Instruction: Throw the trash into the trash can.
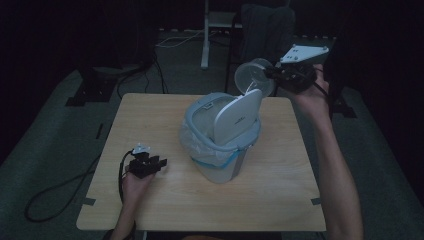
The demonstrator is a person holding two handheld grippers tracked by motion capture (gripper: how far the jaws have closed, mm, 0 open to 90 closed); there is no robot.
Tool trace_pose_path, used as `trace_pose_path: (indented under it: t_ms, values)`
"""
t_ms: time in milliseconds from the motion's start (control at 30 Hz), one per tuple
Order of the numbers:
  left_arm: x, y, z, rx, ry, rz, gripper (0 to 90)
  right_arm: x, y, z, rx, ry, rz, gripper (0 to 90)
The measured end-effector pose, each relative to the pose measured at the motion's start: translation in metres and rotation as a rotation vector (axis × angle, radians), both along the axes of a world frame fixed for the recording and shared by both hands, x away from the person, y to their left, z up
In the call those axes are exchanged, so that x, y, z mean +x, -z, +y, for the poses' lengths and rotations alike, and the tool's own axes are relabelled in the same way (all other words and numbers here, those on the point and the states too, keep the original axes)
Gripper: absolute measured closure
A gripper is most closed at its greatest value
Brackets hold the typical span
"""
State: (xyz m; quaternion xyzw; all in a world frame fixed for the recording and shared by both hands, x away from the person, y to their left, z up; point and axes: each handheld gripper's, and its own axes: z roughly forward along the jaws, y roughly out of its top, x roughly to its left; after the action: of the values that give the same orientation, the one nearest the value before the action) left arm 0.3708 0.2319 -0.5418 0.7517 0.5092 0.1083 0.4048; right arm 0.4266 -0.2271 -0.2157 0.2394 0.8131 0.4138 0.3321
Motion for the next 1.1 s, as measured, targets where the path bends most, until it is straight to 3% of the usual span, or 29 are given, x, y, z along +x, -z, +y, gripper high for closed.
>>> trace_pose_path:
  t_ms: [667, 1100]
  values:
    - [0.0, 0.0, 0.0, 0.005, 0.005, 0.001, 54.7, -0.005, -0.01, 0.031, -0.04, -0.072, -0.008, 83.1]
    - [0.0, 0.0, 0.0, 0.004, 0.004, 0.001, 54.7, -0.012, -0.013, 0.045, -0.041, -0.122, -0.007, 83.1]
